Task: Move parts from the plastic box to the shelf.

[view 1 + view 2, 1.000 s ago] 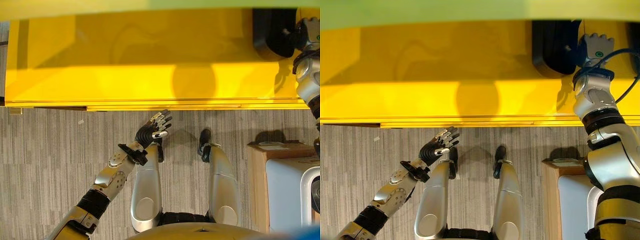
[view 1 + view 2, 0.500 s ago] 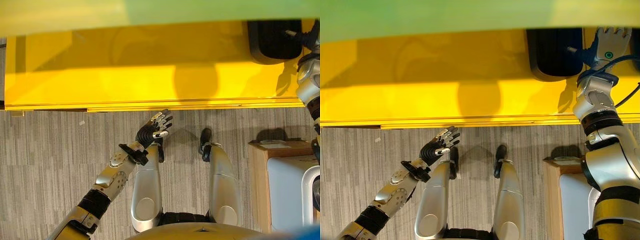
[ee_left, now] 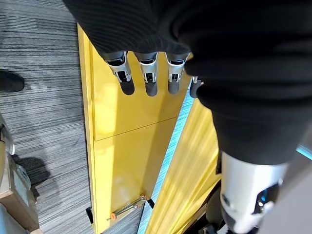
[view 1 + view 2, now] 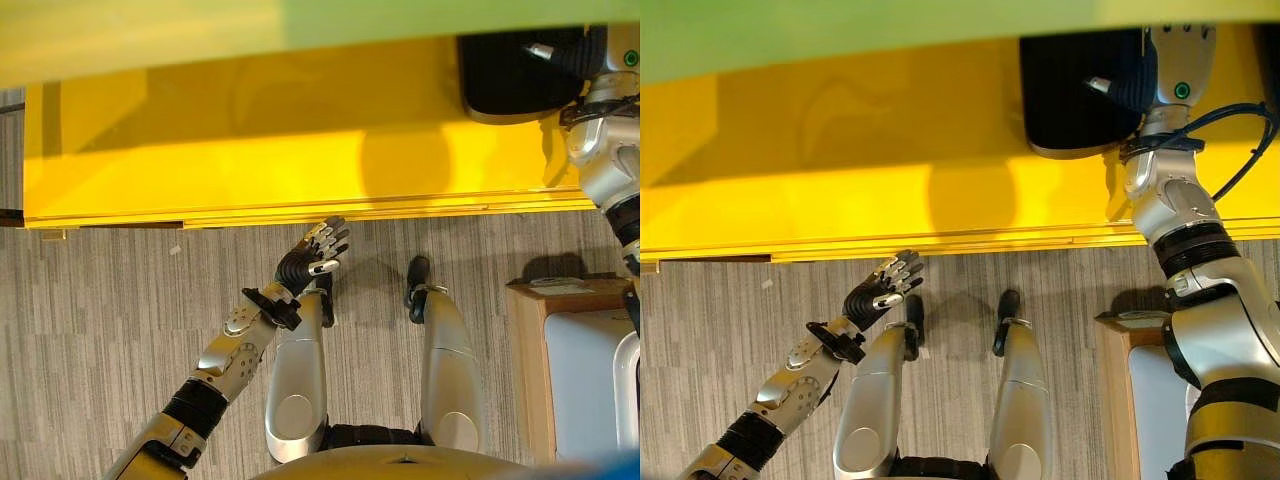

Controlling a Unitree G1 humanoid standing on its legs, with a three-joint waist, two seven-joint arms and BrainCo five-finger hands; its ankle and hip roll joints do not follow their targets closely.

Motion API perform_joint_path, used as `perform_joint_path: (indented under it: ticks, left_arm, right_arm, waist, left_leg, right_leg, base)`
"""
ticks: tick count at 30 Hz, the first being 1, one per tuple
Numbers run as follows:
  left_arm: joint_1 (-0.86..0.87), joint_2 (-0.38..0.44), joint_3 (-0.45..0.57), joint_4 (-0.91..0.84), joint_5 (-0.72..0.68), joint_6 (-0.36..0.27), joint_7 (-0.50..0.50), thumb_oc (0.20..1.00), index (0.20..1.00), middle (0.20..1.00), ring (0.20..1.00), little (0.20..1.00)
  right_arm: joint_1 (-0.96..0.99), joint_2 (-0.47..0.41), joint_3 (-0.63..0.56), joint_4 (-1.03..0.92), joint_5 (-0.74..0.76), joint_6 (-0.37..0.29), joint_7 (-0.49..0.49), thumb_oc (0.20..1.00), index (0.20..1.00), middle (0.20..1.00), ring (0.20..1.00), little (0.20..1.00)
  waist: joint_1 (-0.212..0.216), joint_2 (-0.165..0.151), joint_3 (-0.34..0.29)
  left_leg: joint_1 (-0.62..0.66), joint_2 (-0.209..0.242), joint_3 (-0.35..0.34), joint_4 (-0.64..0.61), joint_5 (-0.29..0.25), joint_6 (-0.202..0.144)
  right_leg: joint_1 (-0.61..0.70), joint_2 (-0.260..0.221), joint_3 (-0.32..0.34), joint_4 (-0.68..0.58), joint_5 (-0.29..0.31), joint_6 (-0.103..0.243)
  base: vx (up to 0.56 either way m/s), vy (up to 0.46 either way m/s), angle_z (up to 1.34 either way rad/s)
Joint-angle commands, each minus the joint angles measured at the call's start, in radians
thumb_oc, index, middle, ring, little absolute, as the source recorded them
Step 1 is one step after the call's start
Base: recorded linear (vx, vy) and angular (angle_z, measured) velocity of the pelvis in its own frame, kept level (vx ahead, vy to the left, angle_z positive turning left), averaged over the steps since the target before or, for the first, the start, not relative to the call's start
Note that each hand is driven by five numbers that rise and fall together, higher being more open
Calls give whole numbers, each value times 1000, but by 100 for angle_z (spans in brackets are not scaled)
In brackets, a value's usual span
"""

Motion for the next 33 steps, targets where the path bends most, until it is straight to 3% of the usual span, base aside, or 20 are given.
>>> perform_joint_path:
  ticks: [1,5,7,10,16,18,19,22,25,28,29,30,33]
  left_arm:
    - [32,-33,-29,-52,-18,-37,17,1000,1000,1000,1000,1000]
    - [49,-62,-27,-66,-10,-52,41,1000,1000,1000,1000,1000]
    - [53,-69,-21,-73,-10,-58,57,1000,1000,1000,1000,1000]
    - [64,-92,-17,-63,-2,-77,73,1000,1000,1000,1000,1000]
    - [68,-109,-7,-59,4,-87,103,1000,1000,1000,1000,1000]
    - [73,-113,2,-58,7,-93,109,1000,1000,1000,1000,1000]
    - [75,-109,8,-55,4,-99,109,1000,1000,1000,1000,1000]
    - [81,-106,9,-62,-5,-104,121,1000,1000,1000,1000,1000]
    - [82,-101,3,-72,-7,-107,131,1000,1000,1000,1000,1000]
    - [83,-102,-12,-80,-10,-109,153,1000,1000,1000,1000,1000]
    - [82,-105,-23,-81,-9,-116,164,1000,1000,1000,1000,1000]
    - [83,-102,-29,-79,-16,-124,167,1000,1000,1000,1000,1000]
    - [92,-90,-37,-107,-23,-127,203,1000,1000,1000,1000,1000]
  right_arm:
    - [22,-11,-88,-114,65,-41,-51,1000,1000,1000,1000,1000]
    - [140,52,-216,-397,80,-68,-44,1000,1000,1000,1000,1000]
    - [212,74,-261,-497,51,-73,-29,1000,1000,1000,1000,1000]
    - [324,120,-299,-605,35,-105,-12,1000,1000,1000,1000,1000]
    - [490,121,-326,-750,-39,-139,55,1000,1000,1000,1000,1000]
    - [546,110,-316,-780,-43,-167,88,1000,1000,1000,1000,1000]
    - [583,96,-298,-808,-66,-229,110,1000,1000,1000,1000,1000]
    - [618,91,-280,-869,-94,-307,111,1000,1000,1000,1000,1000]
    - [600,94,-240,-944,-169,-442,114,1000,1000,1000,1000,1000]
    - [555,116,-197,-1011,-125,-514,179,1000,1000,1000,1000,1000]
    - [511,150,-150,-1054,-37,-524,269,1000,1000,1000,1000,1000]
    - [492,162,-125,-1070,1,-518,296,1000,1000,1000,1000,1000]
    - [433,216,-47,-1110,177,-435,429,1000,1000,1000,1000,1000]
  waist:
    - [-16,18,-31]
    - [-46,17,-31]
    - [-60,12,-31]
    - [-84,4,-31]
    - [-119,-11,-31]
    - [-130,-17,-31]
    - [-137,-22,-31]
    - [-142,-26,-31]
    - [-138,-24,-31]
    - [-127,-18,-31]
    - [-117,-12,-31]
    - [-112,-9,-31]
    - [-87,2,-31]
  left_leg:
    - [21,30,39,34,-47,41]
    - [61,23,51,13,-52,41]
    - [62,22,66,-3,-25,48]
    - [96,21,80,-20,-34,51]
    - [149,19,98,-42,-45,54]
    - [167,21,104,-47,-47,55]
    - [179,23,109,-46,-50,56]
    - [193,25,112,-49,-50,57]
    - [208,23,115,-55,-50,60]
    - [211,19,109,-61,-45,60]
    - [209,13,102,-67,-39,58]
    - [209,9,101,-71,-37,61]
    - [201,-2,90,-73,-30,61]
  right_leg:
    - [73,-2,-9,-51,-24,39]
    - [98,0,7,-68,-23,40]
    - [95,0,11,-85,4,36]
    - [121,0,24,-102,8,37]
    - [164,1,36,-130,17,46]
    - [182,1,39,-139,18,48]
    - [197,2,40,-149,20,49]
    - [213,1,41,-157,21,52]
    - [227,-2,39,-165,23,54]
    - [237,-5,36,-172,25,53]
    - [239,-6,34,-174,26,52]
    - [238,-8,33,-173,26,52]
    - [237,-19,22,-172,26,52]
  base:
    - [34,88,-2]
    - [30,109,-10]
    - [-18,71,-2]
    - [55,85,-6]
    - [53,51,-7]
    - [43,36,-12]
    - [34,29,-10]
    - [23,17,-7]
    - [5,15,-5]
    - [-1,14,1]
    - [-7,50,1]
    - [-15,53,1]
    - [-15,23,9]
